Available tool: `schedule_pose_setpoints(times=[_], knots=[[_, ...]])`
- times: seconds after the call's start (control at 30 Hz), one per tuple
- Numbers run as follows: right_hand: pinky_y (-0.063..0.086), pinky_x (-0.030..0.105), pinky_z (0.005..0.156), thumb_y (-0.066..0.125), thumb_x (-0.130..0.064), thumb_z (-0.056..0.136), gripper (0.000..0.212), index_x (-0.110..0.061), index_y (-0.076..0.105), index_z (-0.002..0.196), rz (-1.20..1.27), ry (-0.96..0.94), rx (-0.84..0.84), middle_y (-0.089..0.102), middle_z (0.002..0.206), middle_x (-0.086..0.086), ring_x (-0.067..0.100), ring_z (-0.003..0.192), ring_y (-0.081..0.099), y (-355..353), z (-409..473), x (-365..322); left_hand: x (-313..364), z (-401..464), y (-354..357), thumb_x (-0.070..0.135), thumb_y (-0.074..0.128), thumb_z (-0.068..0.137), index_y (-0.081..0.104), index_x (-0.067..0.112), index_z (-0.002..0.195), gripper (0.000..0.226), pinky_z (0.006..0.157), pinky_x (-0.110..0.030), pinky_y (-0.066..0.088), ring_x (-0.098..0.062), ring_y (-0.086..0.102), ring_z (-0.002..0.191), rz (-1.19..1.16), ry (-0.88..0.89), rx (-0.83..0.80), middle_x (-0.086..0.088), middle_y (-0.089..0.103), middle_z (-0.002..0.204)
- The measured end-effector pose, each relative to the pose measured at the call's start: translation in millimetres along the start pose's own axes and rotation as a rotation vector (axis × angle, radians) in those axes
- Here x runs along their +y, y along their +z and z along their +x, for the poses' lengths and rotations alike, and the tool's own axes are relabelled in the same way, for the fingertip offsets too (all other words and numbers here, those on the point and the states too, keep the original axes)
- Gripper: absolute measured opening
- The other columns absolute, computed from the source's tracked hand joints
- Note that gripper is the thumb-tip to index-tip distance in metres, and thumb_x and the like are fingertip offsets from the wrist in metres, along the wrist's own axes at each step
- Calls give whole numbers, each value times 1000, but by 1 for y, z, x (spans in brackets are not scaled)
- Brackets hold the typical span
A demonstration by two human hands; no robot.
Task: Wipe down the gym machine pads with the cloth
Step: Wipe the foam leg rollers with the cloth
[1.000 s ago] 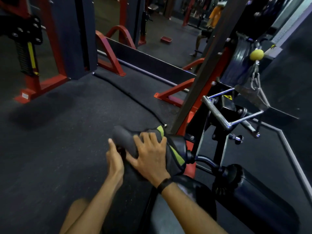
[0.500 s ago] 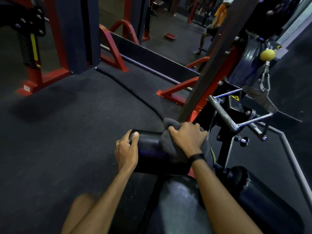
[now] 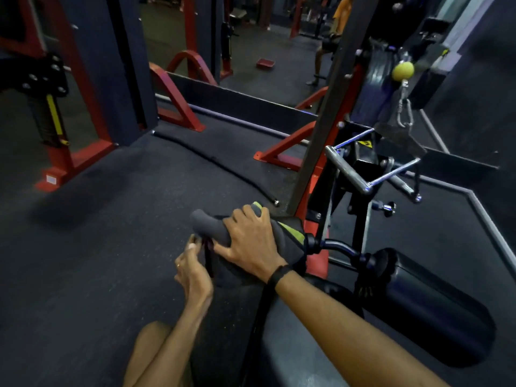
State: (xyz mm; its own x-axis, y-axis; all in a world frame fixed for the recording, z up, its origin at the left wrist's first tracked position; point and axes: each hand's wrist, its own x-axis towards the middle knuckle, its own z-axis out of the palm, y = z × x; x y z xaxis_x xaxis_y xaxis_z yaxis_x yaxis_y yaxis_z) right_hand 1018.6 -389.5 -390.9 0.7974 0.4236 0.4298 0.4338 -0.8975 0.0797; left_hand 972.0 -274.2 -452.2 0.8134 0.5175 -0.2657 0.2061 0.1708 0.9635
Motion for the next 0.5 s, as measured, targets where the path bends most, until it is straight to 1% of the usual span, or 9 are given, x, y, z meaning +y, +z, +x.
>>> schedule_pose_setpoints(times=[0.07, 0.1, 0.13, 0.2, 0.3, 0.4, 0.5], knots=[[35, 43, 77, 59, -64, 78, 43, -22, 65, 83, -12, -48, 33, 59, 84, 0, 23, 88, 52, -7, -27, 22, 13, -11, 4, 69, 19, 80, 62, 26, 136, 82, 121, -49, 20, -22, 42, 140, 122, 124, 48, -4, 55, 146], [34, 43, 76, 59, -63, 77, 43, -22, 66, 83, -22, -30, 53, 59, 84, 0, 24, 88, 53, -9, -37, 35, 20, -17, 7, 68, 17, 80, 59, 21, 139, 87, 121, -49, 17, -21, 38, 142, 163, 188, 43, -3, 50, 150], [34, 43, 75, 59, -62, 77, 42, -22, 67, 83, -36, 26, 74, 60, 84, 0, 24, 88, 54, -17, -50, 52, 29, -30, 13, 66, 16, 81, 57, 19, 141, 87, 121, -47, 14, -20, 34, 144, 197, 253, 29, 0, 47, 153], [37, 43, 77, 56, -61, 77, 41, -22, 68, 82, -63, 178, 83, 61, 82, -1, 24, 87, 56, -36, -75, 86, 36, -51, 27, 63, 19, 82, 54, 18, 143, 83, 116, -42, 11, -18, 27, 145, 244, 378, 10, 4, 42, 156], [40, 44, 75, 51, -61, 75, 42, -22, 67, 72, -108, 433, 86, 64, 74, -1, 25, 83, 60, -66, -118, 127, 36, -85, 62, 56, 27, 87, 56, 17, 140, 72, 111, -36, 13, -18, 28, 141, 300, 523, -58, 7, 42, 156], [40, 43, 74, 51, -61, 74, 41, -22, 65, 66, -128, 577, 84, 63, 71, -3, 25, 83, 61, -85, -160, 150, 32, -123, 104, 51, 31, 90, 58, 17, 137, 64, 105, -32, 14, -17, 32, 136, 314, 596, -169, 7, 44, 154], [35, 42, 74, 53, -61, 74, 39, -24, 65, 68, -145, 672, 134, 62, 73, -5, 23, 85, 58, -98, -182, 165, 24, -157, 138, 52, 30, 89, 60, 16, 135, 65, 101, -27, 18, -17, 37, 131, 288, 611, -293, 5, 50, 150]])
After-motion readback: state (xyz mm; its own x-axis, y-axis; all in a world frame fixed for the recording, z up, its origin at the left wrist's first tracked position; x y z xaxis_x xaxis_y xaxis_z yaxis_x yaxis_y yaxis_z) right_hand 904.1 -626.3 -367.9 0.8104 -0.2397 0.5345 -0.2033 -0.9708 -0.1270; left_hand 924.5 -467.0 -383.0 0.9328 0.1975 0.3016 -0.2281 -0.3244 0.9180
